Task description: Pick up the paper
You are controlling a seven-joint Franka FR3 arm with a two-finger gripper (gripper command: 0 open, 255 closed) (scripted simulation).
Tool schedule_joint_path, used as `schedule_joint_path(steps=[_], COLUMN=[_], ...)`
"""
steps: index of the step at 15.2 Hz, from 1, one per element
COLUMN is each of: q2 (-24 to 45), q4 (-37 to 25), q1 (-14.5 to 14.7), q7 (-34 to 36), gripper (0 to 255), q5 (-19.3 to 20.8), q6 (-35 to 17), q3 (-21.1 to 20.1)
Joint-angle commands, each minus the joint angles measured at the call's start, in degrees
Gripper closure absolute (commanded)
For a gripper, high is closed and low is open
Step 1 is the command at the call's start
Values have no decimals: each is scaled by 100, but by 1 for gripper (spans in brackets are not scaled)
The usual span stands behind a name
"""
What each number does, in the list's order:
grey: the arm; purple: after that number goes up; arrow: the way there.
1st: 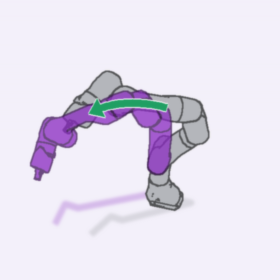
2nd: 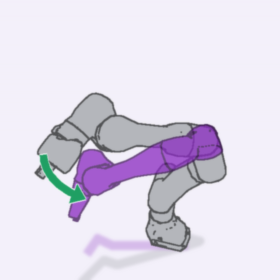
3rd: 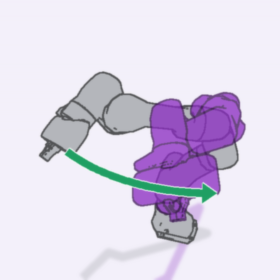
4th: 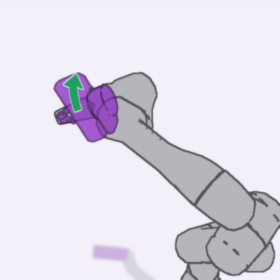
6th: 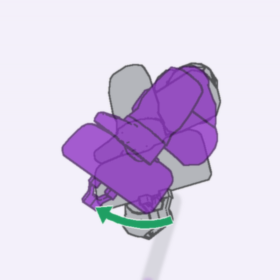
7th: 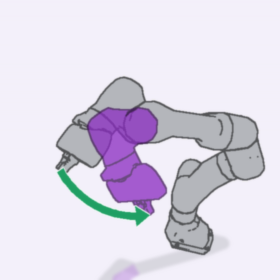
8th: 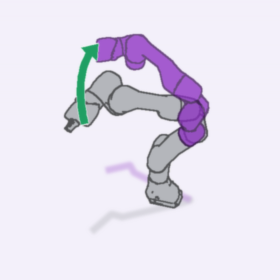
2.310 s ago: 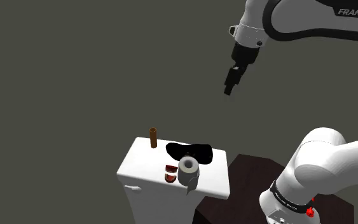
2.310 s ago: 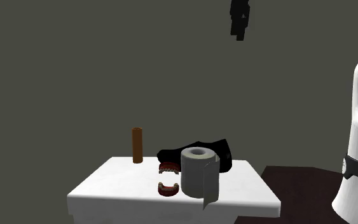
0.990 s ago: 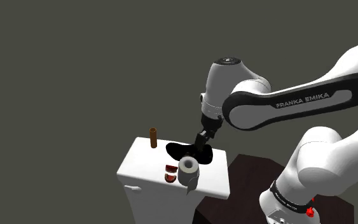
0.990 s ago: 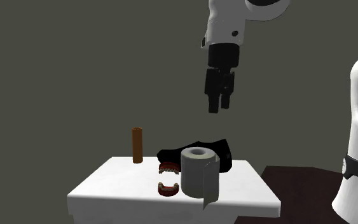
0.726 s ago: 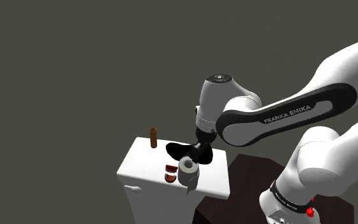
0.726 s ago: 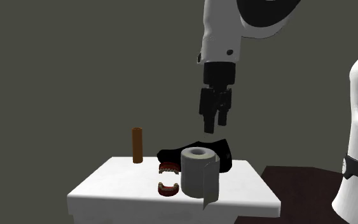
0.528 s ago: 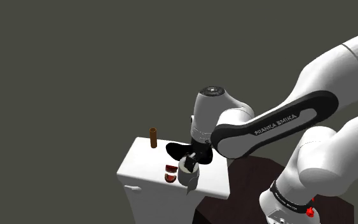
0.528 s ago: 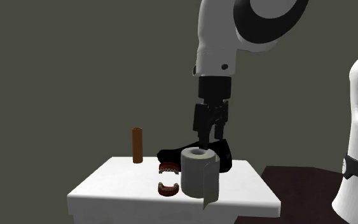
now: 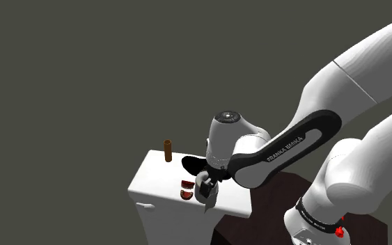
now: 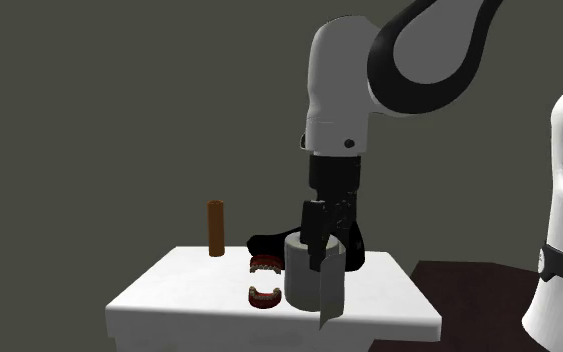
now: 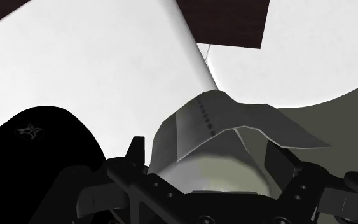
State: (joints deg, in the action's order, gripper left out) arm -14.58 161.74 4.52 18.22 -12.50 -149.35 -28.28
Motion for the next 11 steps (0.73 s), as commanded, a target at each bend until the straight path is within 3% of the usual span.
schedule_joint_path(steps=[1,2,3,11], q2=[177,177,181,177], q4=[5,5,1,0], q1=[-50,-50,-52,-52], q7=[64,64,66,64], gripper=[0,0,255,255], q5=[78,78,81,80], q6=[-182,-182,-182,-177], q3=[-50,-49,-50,-48])
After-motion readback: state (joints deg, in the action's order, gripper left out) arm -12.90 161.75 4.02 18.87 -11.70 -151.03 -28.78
